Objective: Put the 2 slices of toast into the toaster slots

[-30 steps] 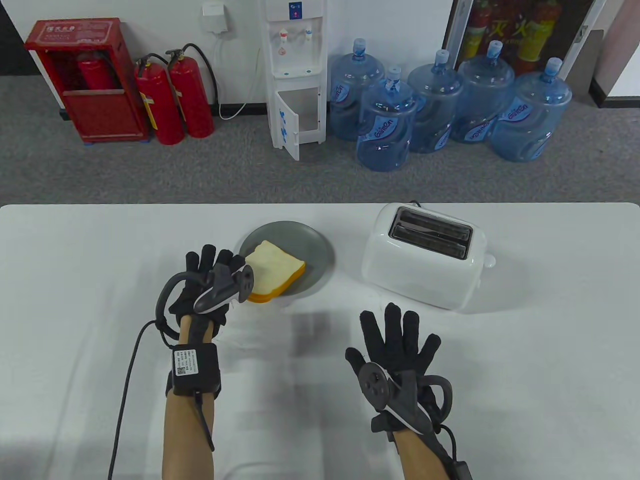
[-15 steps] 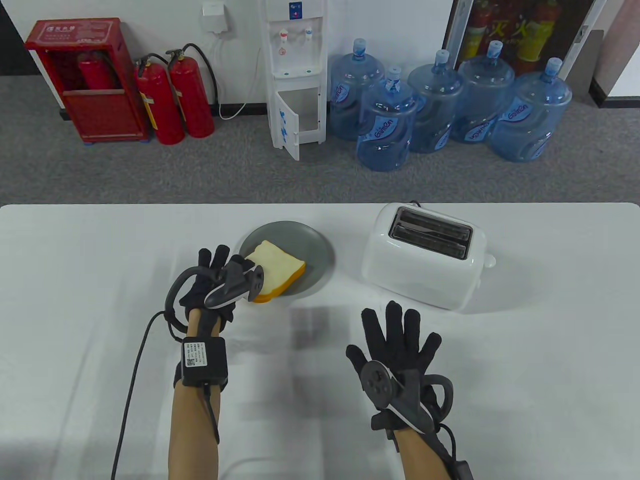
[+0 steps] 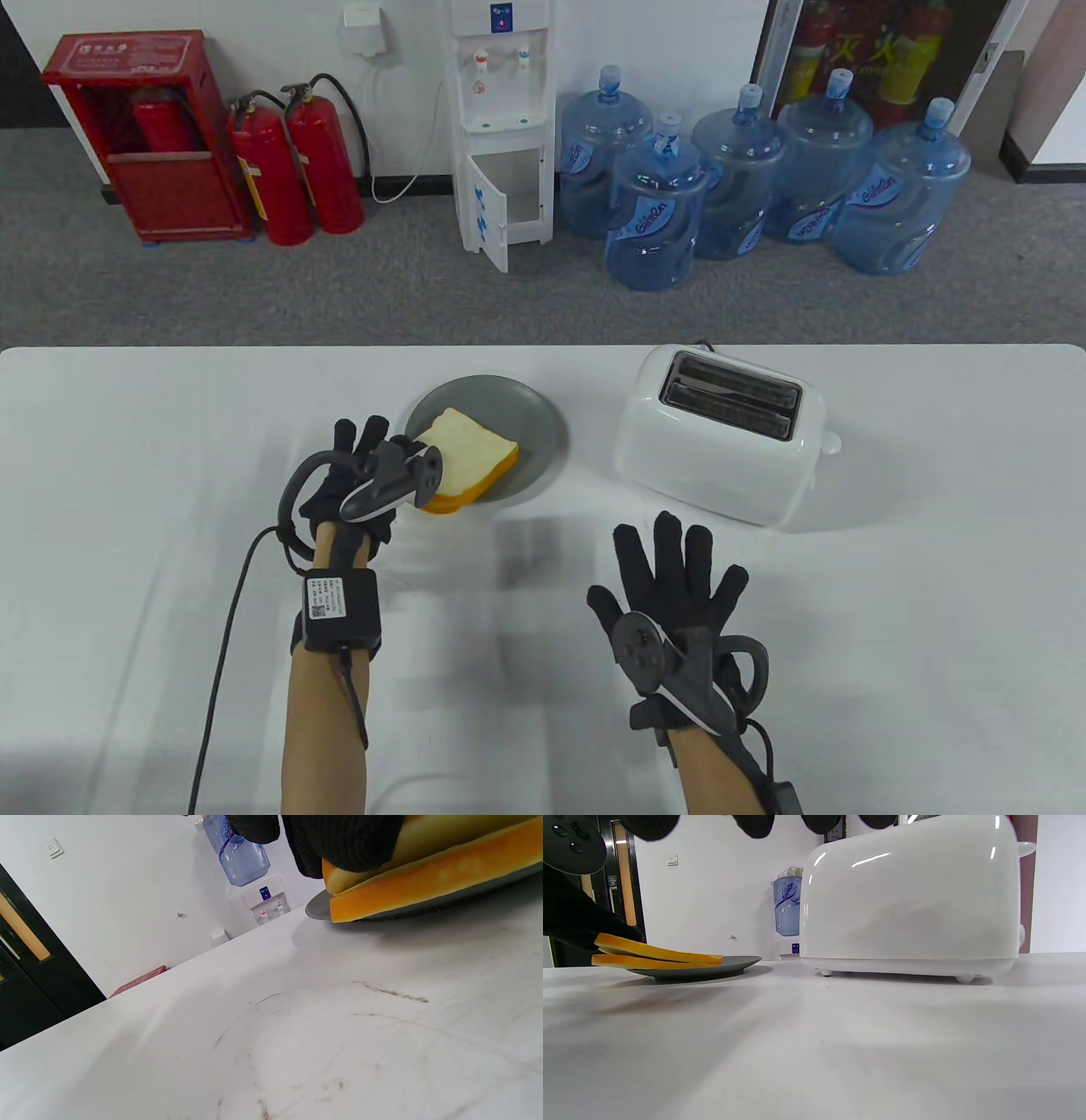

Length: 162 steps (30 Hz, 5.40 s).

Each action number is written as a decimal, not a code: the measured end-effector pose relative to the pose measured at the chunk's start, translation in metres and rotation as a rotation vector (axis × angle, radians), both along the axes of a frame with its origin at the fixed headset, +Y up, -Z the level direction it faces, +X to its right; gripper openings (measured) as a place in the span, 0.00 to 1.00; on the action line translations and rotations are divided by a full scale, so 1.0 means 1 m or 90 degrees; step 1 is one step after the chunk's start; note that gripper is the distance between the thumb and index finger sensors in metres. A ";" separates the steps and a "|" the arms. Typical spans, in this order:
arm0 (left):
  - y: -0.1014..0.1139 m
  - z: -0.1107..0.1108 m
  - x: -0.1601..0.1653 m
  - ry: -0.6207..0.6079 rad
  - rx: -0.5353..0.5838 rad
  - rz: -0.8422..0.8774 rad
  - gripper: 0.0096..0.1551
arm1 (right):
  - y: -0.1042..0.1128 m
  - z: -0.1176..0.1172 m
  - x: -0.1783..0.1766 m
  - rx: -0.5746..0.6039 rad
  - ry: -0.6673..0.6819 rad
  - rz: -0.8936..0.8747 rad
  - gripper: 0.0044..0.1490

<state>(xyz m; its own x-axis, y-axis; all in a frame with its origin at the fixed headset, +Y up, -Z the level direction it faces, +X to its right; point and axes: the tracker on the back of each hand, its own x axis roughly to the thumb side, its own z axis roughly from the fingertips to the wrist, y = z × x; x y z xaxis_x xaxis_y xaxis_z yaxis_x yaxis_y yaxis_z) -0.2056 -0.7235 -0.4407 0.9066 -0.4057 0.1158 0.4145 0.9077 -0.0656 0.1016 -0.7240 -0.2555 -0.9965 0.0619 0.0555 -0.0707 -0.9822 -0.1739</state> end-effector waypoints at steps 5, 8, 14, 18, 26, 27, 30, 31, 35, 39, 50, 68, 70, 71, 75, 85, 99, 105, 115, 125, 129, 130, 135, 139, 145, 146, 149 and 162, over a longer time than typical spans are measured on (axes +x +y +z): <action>0.004 -0.001 0.001 -0.001 0.005 0.012 0.30 | 0.000 0.000 0.000 0.001 0.000 0.000 0.47; 0.005 -0.002 0.002 -0.002 0.023 0.010 0.29 | 0.000 0.000 0.000 0.000 0.000 -0.001 0.47; 0.008 -0.004 0.002 -0.006 0.035 0.019 0.28 | 0.000 0.000 0.000 -0.001 0.001 -0.002 0.47; 0.011 -0.006 0.003 -0.007 0.044 0.019 0.28 | 0.000 -0.001 0.000 -0.002 0.001 -0.007 0.47; 0.020 -0.006 0.008 -0.009 0.086 0.021 0.28 | 0.000 -0.001 0.000 -0.005 0.001 -0.005 0.47; 0.022 -0.006 0.009 -0.009 0.092 0.022 0.28 | 0.000 -0.001 0.000 -0.006 0.000 -0.006 0.47; 0.028 -0.006 0.013 -0.008 0.112 0.027 0.28 | 0.000 -0.001 0.000 -0.007 0.000 -0.007 0.47; 0.029 -0.006 0.015 -0.006 0.112 0.029 0.28 | 0.000 -0.001 0.000 -0.007 0.000 -0.007 0.47; 0.034 -0.007 0.020 0.017 0.130 0.058 0.28 | 0.000 -0.001 -0.001 -0.007 0.000 -0.009 0.47; 0.039 -0.007 0.026 0.028 0.161 0.081 0.28 | -0.001 -0.001 -0.002 -0.009 0.002 -0.005 0.47; 0.062 0.002 0.029 0.021 0.236 0.118 0.28 | -0.001 -0.001 -0.003 -0.010 0.004 -0.011 0.47; 0.095 0.063 0.002 -0.026 0.278 0.143 0.27 | 0.000 0.001 -0.004 -0.011 0.022 -0.016 0.50; 0.095 0.079 -0.004 -0.025 0.285 0.171 0.26 | 0.002 0.003 -0.005 0.001 0.027 -0.018 0.50; 0.094 0.084 -0.005 -0.027 0.287 0.178 0.26 | 0.003 0.003 -0.005 0.003 0.029 -0.021 0.50; 0.088 0.105 -0.014 -0.031 0.291 0.190 0.26 | 0.004 0.007 -0.006 0.014 0.041 -0.024 0.51; 0.084 0.144 -0.020 -0.043 0.315 0.260 0.26 | 0.006 0.011 -0.009 0.023 0.066 -0.041 0.53; 0.060 0.179 0.007 -0.121 0.275 0.318 0.26 | 0.009 0.016 -0.006 0.048 0.130 -0.087 0.55; 0.057 0.193 0.018 -0.179 0.257 0.332 0.26 | 0.018 0.024 -0.012 0.125 0.189 -0.102 0.54; 0.058 0.200 0.036 -0.236 0.245 0.350 0.25 | 0.033 0.046 -0.031 0.244 0.325 -0.145 0.49; 0.056 0.203 0.042 -0.263 0.232 0.359 0.25 | 0.034 0.051 -0.041 0.248 0.357 -0.149 0.47; 0.056 0.205 0.047 -0.275 0.228 0.359 0.25 | 0.034 0.053 -0.045 0.249 0.370 -0.146 0.45; 0.057 0.206 0.049 -0.278 0.226 0.359 0.25 | 0.034 0.054 -0.046 0.250 0.373 -0.146 0.44; 0.055 0.207 0.051 -0.283 0.218 0.350 0.25 | 0.035 0.055 -0.049 0.241 0.391 -0.141 0.38; 0.055 0.206 0.051 -0.286 0.206 0.354 0.26 | 0.036 0.055 -0.049 0.244 0.386 -0.140 0.39; 0.055 0.207 0.053 -0.297 0.201 0.358 0.26 | 0.038 0.056 -0.048 0.268 0.382 -0.137 0.37; 0.054 0.207 0.053 -0.299 0.202 0.359 0.26 | 0.037 0.056 -0.048 0.270 0.381 -0.139 0.37; 0.055 0.207 0.053 -0.305 0.204 0.359 0.26 | 0.037 0.056 -0.047 0.275 0.378 -0.141 0.36; 0.054 0.210 0.055 -0.319 0.223 0.352 0.28 | 0.039 0.055 -0.043 0.283 0.358 -0.155 0.33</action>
